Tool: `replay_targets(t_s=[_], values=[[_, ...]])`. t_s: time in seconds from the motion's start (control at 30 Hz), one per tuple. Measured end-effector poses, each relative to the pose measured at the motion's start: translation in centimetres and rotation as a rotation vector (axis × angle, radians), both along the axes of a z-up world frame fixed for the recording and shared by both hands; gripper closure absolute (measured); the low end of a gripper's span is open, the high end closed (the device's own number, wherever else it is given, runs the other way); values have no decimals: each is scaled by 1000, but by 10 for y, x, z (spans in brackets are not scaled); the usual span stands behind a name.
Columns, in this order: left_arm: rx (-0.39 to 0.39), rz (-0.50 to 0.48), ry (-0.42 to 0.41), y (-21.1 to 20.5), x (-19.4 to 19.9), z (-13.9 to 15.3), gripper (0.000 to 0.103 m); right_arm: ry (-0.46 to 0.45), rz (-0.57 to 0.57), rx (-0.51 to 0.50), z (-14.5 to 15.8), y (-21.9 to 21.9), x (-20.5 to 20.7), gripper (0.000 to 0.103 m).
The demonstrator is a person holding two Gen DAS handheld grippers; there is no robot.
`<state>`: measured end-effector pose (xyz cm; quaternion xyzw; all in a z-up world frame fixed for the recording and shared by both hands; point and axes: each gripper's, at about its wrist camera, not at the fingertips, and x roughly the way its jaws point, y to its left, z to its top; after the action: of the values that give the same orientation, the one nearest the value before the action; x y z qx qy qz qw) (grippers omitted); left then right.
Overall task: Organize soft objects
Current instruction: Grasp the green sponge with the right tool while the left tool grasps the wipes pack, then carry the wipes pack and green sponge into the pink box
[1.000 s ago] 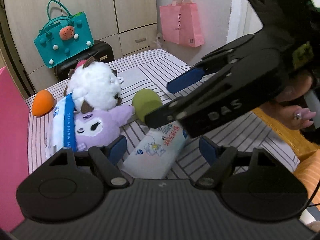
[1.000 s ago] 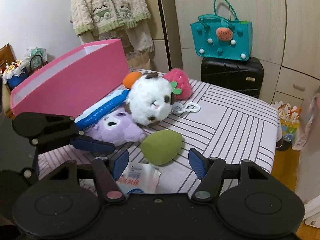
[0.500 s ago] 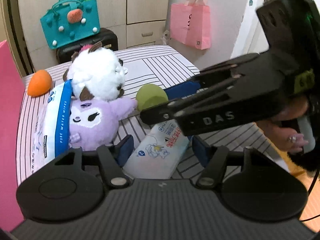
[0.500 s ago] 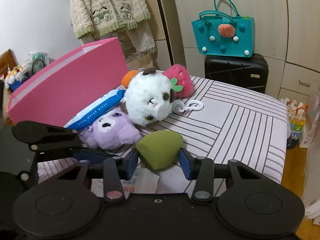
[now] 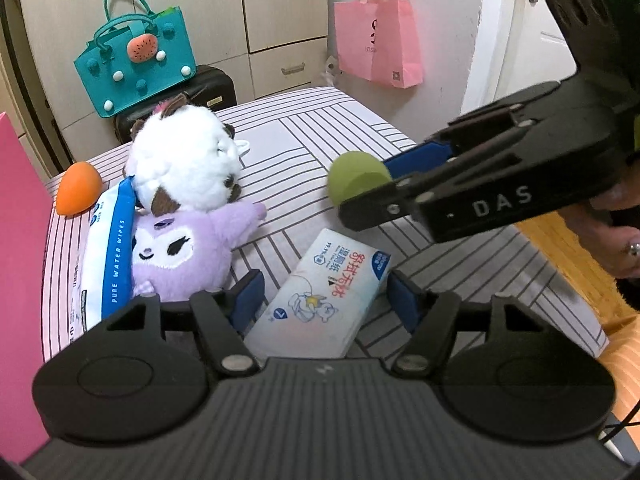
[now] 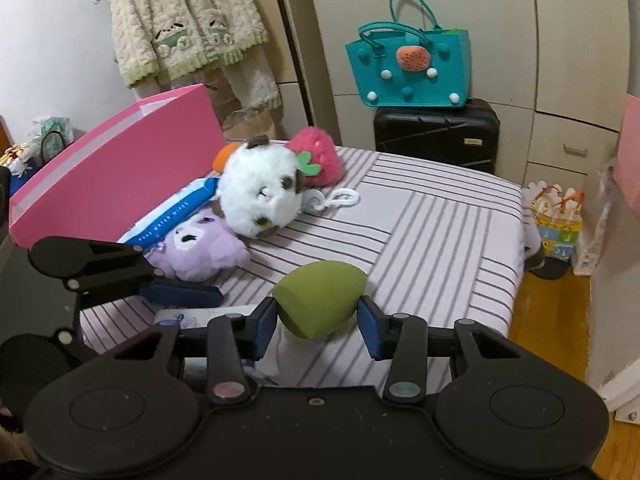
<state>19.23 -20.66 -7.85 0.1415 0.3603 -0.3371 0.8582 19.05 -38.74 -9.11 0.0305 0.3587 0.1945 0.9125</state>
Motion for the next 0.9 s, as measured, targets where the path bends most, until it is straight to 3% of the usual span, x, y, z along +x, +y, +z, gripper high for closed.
replay_targets(t_s=[0.03,0.13,0.23,0.5,0.9], values=[[-3,3,-1,1,0,0,54,2,-6,0,0,-2,-2,54],[-38,4,31,5,2,4,63,7,-19,1,-1,-7,-5,54],[-79,24,81,11,5,6,64,11,-27,2,0,-8,-10,54],[-75,39,36,20,-14,13,64,26,-20,-16,-1,-5,-25,54],[-70,50,154,59,-32,34,64,77,30,-27,6,25,-55,54]])
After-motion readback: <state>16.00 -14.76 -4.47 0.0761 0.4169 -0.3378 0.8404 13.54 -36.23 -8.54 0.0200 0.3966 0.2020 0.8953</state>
